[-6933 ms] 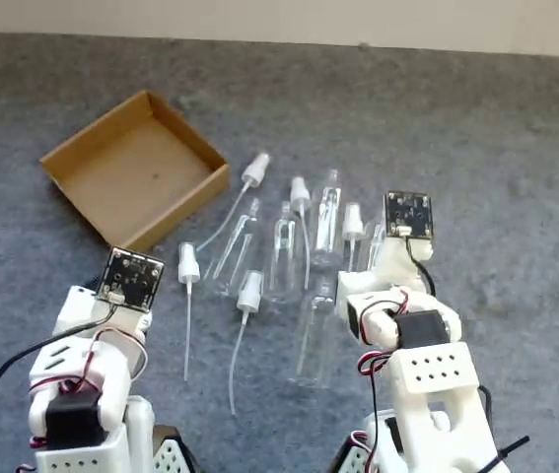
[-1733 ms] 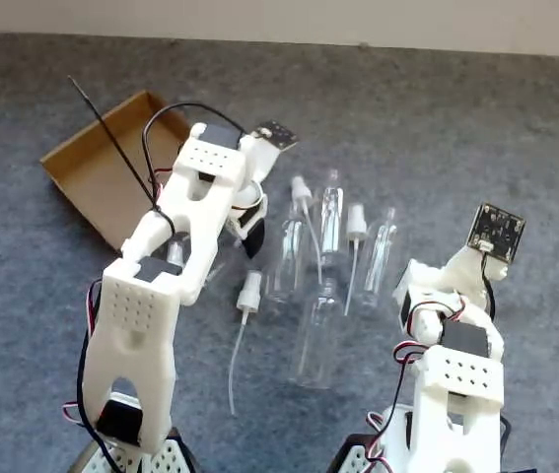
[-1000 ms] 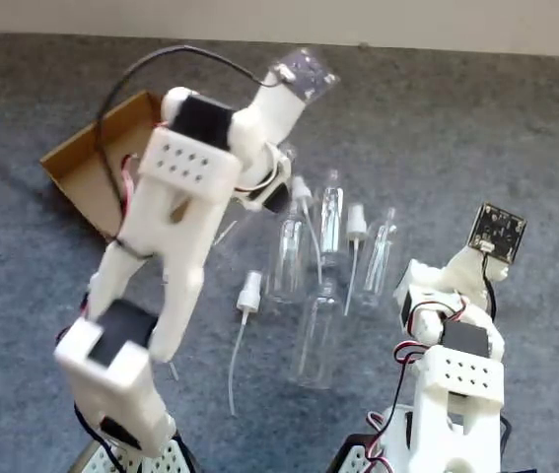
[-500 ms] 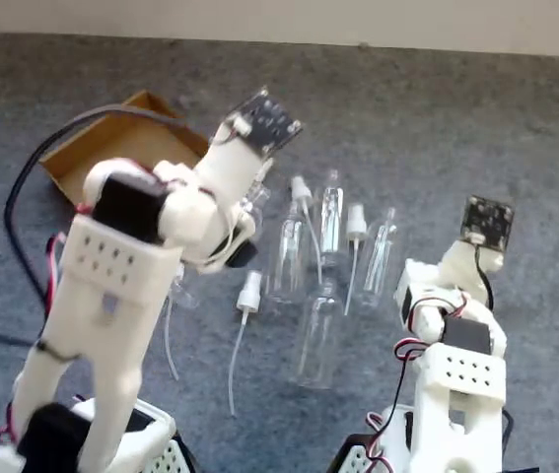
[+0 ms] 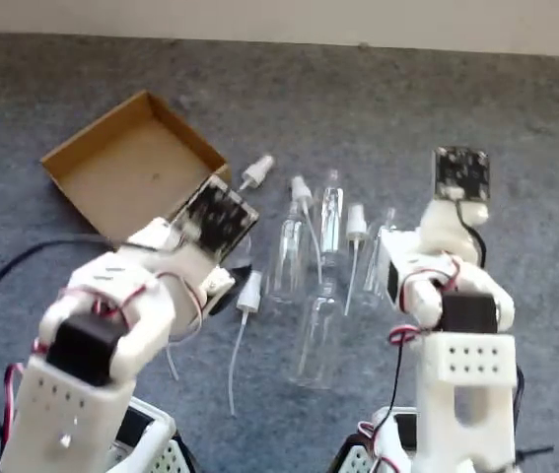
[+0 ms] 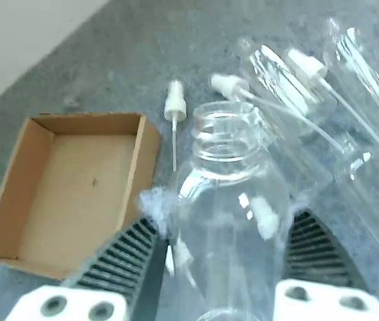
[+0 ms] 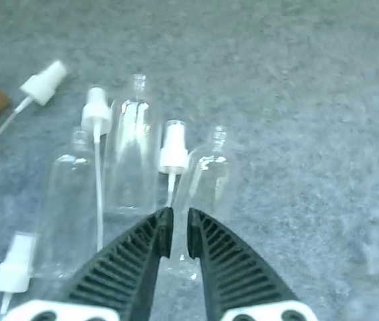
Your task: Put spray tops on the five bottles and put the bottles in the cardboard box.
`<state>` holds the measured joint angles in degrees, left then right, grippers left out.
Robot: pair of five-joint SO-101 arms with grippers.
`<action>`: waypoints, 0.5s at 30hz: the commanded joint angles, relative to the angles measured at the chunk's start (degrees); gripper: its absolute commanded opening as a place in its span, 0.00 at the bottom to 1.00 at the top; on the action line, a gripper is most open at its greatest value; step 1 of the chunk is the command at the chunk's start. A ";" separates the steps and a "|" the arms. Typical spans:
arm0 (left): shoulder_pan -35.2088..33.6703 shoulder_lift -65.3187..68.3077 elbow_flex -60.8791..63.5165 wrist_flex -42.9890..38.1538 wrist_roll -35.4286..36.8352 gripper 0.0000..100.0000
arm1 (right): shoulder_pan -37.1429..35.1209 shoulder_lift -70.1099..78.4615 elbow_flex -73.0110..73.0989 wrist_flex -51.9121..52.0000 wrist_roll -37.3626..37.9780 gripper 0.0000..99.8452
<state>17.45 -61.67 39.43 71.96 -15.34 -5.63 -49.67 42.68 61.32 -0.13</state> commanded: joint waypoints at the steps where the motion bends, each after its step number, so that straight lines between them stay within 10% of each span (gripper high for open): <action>1: 0.31 -12.97 11.03 -10.02 8.18 0.12 | -2.86 10.95 -9.27 2.24 0.62 0.03; 15: 0.31 -35.47 37.05 -28.84 13.36 0.12 | -3.30 46.46 -30.55 2.59 0.62 0.04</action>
<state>17.63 -91.38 72.13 48.84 -2.77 -8.18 -6.15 18.95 63.43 -0.13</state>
